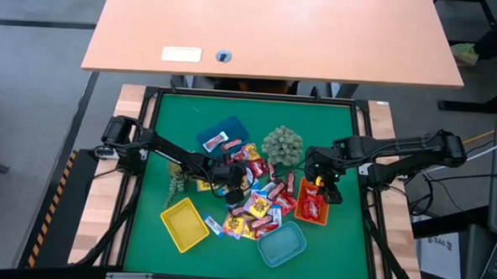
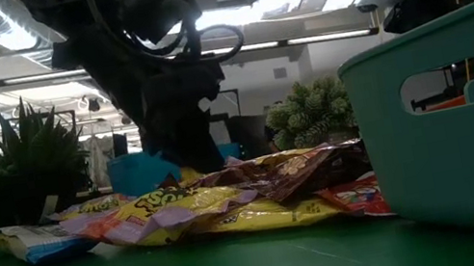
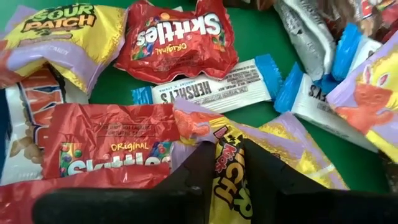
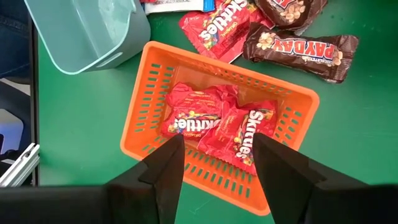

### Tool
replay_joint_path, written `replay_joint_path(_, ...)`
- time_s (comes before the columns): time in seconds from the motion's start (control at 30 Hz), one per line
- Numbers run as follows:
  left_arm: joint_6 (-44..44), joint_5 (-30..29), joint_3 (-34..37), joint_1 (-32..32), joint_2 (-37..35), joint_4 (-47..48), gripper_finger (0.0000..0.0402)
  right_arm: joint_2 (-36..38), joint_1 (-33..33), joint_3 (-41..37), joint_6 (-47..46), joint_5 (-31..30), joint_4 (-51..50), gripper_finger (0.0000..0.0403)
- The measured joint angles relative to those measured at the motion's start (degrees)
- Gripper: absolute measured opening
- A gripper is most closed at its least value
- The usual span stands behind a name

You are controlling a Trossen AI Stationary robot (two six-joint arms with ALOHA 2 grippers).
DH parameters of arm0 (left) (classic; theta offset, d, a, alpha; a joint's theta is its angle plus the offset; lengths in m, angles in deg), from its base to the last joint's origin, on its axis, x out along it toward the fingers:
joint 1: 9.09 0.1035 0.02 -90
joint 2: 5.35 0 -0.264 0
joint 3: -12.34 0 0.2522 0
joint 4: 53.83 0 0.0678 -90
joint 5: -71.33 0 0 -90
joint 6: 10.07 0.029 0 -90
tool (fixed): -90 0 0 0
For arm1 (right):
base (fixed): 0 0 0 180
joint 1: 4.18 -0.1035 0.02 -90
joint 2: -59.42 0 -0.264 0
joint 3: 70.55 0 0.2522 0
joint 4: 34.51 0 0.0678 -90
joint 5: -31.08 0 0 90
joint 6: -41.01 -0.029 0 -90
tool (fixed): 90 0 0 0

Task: Sort candy
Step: Put the yellow candy into the yellow bin

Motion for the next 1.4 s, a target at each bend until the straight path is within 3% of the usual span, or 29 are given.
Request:
replay_joint_path(0.4, -0.2, 6.5, -0.1, -0.4, -5.6, -1.8, 0.0057, 0.0, 0.0, 0.0, 0.0, 0.0, 0.2, 0.0191)
replay_joint_path(0.8, -0.5, 27.1, -0.1, -5.5, -16.2, 2.0, 0.0057, 0.0, 0.0, 0.0, 0.0, -0.1, 1.8, 0.0191)
replay_joint_path(1.03, -12.4, 36.6, -0.1, -13.3, -17.1, 8.8, 0.0058, 0.0, 0.0, 0.0, 0.0, -0.2, 3.0, 0.0191)
replay_joint_path(1.23, -22.5, 37.3, -0.1, -20.4, -17.1, 17.5, 0.0058, 0.0, 0.0, 0.0, 0.0, -0.2, 4.3, 0.0191)
replay_joint_path(1.4, -25.7, 32.0, -0.1, -24.0, -17.1, 21.4, 0.0058, 0.0, 0.0, 0.0, 0.0, -0.2, 9.8, 0.0191)
